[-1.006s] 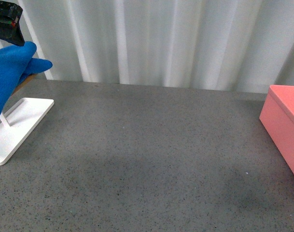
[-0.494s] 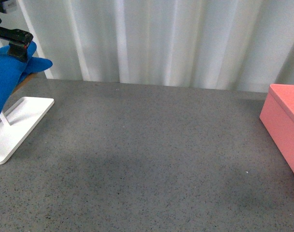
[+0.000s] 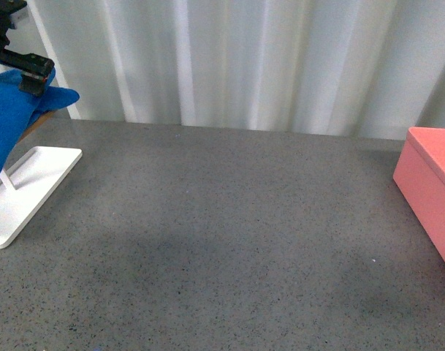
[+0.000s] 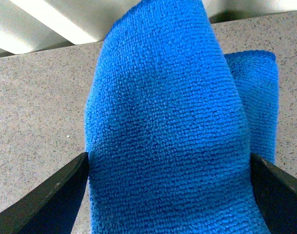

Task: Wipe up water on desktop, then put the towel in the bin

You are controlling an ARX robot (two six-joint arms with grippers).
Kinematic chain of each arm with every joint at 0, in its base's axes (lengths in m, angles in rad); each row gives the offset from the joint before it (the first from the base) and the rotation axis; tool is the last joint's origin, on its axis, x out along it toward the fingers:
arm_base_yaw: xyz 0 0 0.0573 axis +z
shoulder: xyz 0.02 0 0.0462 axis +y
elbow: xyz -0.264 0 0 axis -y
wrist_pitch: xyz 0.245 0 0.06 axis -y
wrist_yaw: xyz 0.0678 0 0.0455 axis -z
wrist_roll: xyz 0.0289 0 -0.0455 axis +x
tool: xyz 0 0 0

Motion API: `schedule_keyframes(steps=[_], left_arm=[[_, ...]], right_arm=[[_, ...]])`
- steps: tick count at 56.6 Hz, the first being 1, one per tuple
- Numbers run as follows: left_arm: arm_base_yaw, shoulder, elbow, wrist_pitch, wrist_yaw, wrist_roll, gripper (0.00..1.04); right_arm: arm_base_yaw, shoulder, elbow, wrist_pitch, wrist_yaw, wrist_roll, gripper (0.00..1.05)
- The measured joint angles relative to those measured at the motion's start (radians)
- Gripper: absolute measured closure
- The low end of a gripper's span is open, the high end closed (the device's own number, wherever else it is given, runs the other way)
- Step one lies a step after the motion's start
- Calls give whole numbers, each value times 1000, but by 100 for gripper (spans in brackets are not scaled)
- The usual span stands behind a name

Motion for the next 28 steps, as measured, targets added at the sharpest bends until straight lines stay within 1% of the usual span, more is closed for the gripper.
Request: schedule_keyframes(steps=[9, 11, 21, 28], left_arm=[[0, 0, -45, 27, 4, 25, 7], [0, 0, -51, 35, 8, 32, 11], [-2, 0, -55, 36, 13, 41, 37], [-4, 0, -55, 35, -3, 56, 59]], right_arm=[[0, 0, 0, 0, 0, 0, 7], [0, 0, 0, 0, 0, 0, 7], [0, 0, 0, 0, 0, 0, 7], [0, 0, 0, 0, 0, 0, 7]])
